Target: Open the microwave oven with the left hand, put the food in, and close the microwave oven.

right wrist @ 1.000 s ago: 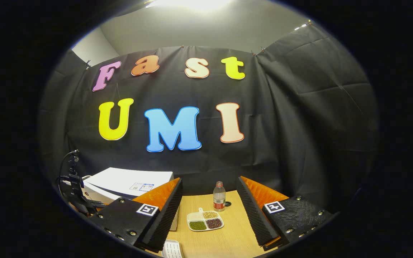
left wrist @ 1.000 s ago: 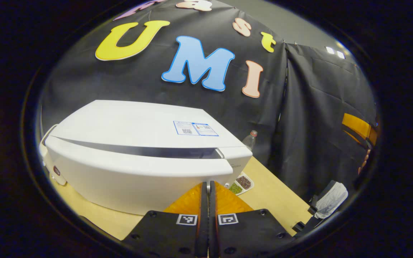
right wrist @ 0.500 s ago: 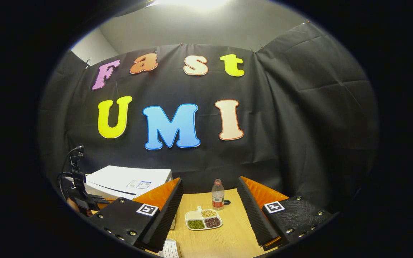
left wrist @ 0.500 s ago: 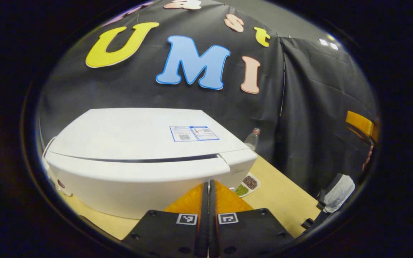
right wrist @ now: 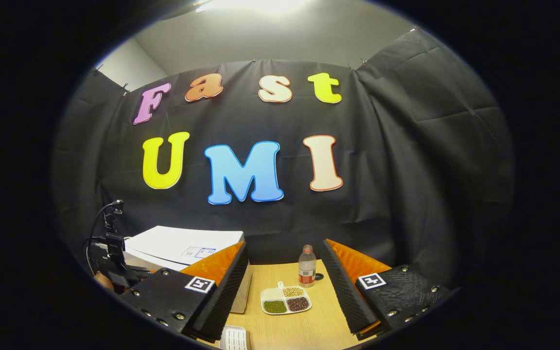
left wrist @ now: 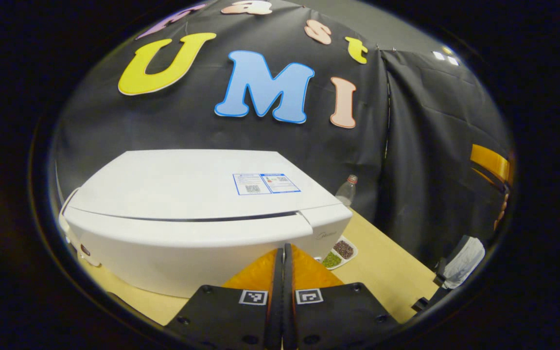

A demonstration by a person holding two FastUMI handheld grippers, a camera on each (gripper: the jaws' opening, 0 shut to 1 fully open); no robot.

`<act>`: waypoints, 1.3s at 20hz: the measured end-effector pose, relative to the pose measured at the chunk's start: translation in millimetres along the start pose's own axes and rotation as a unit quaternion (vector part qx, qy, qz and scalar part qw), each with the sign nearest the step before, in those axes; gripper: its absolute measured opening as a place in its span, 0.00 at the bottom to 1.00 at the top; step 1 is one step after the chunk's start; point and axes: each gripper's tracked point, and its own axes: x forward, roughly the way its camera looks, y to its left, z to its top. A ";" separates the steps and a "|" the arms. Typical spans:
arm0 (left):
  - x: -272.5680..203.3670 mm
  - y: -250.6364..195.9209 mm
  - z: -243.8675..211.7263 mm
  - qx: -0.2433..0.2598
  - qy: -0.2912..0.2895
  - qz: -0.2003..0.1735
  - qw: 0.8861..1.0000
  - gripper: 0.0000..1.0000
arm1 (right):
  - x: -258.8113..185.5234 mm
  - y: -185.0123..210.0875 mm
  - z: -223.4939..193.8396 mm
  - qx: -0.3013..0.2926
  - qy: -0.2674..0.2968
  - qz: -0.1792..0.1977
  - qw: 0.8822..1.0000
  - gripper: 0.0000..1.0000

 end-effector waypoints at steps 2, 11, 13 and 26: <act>-0.7 0.6 1.0 0.000 0.000 0.002 1.000 0.07 | 2.4 2.6 -0.5 0.001 0.002 0.008 1.000 0.92; -1.4 0.3 18.1 0.015 -0.012 0.019 1.000 0.07 | -6.6 20.2 0.8 -0.004 0.003 0.021 1.000 0.92; -16.9 -0.4 39.5 0.024 -0.035 0.031 0.999 0.07 | -9.2 28.5 5.4 -0.006 0.000 0.024 1.000 0.92; -249.0 12.2 229.0 0.092 -0.263 0.120 0.953 0.96 | -20.7 91.4 82.0 0.001 -0.043 0.021 0.999 0.92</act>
